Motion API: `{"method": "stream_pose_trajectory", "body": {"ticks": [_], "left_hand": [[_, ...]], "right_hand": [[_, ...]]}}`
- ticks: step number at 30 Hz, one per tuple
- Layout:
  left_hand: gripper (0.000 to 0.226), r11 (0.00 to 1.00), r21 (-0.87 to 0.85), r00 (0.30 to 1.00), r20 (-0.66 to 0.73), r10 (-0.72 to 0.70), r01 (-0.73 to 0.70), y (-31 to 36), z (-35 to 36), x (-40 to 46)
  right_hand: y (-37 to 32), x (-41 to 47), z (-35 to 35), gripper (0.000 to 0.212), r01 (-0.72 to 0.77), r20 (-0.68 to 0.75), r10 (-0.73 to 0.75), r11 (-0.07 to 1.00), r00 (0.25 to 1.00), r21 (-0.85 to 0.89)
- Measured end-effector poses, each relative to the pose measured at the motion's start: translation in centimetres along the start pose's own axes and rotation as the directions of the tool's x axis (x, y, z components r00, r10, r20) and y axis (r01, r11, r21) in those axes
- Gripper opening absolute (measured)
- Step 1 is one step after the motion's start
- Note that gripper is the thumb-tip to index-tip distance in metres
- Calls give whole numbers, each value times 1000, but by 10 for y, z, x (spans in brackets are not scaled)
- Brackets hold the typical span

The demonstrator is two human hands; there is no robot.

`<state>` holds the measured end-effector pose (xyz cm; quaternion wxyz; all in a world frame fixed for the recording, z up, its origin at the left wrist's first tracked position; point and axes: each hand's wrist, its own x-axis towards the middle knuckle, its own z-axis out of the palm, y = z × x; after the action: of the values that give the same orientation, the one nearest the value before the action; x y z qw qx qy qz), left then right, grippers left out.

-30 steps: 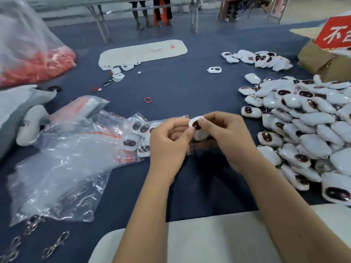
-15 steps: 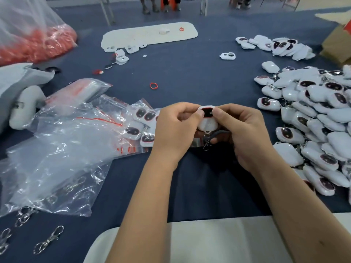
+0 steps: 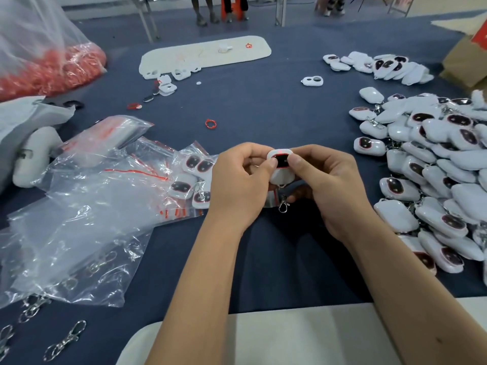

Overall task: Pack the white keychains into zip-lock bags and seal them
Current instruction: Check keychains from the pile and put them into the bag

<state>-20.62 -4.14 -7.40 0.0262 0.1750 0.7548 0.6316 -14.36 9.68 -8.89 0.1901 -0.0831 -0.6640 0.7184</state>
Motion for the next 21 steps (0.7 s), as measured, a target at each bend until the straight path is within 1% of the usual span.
{"method": "stream_pose_trajectory", "body": {"ticks": [3, 6, 9, 12, 16, 18, 21], "left_hand": [[12, 1000, -13, 1000, 7, -11, 11, 1, 1, -1], [12, 1000, 0, 1000, -9, -16, 16, 1, 2, -1], [12, 1000, 4, 999, 23, -25, 25, 2, 2, -2], [13, 1000, 16, 999, 48, -17, 16, 4, 2, -4], [13, 1000, 9, 999, 33, -14, 14, 4, 1, -4], [13, 1000, 7, 999, 41, -17, 17, 5, 1, -5], [11, 1000, 4, 1000, 15, -14, 14, 5, 2, -6]], "right_hand": [[0, 1, 0, 16, 0, -4, 1, 1000, 1000, 2], [2, 0, 1, 13, 10, -11, -11, 999, 1000, -32], [3, 1, 0, 11, 11, -36, -13, 998, 999, -61], [3, 2, -1, 14, 7, -44, -9, 999, 999, -49], [4, 2, -1, 14, -4, -11, 4, 999, 1000, -45], [4, 2, -1, 14, -4, -20, 3, 999, 1000, -48], [4, 3, -2, 12, -5, -8, 5, 999, 1000, -35]]}}
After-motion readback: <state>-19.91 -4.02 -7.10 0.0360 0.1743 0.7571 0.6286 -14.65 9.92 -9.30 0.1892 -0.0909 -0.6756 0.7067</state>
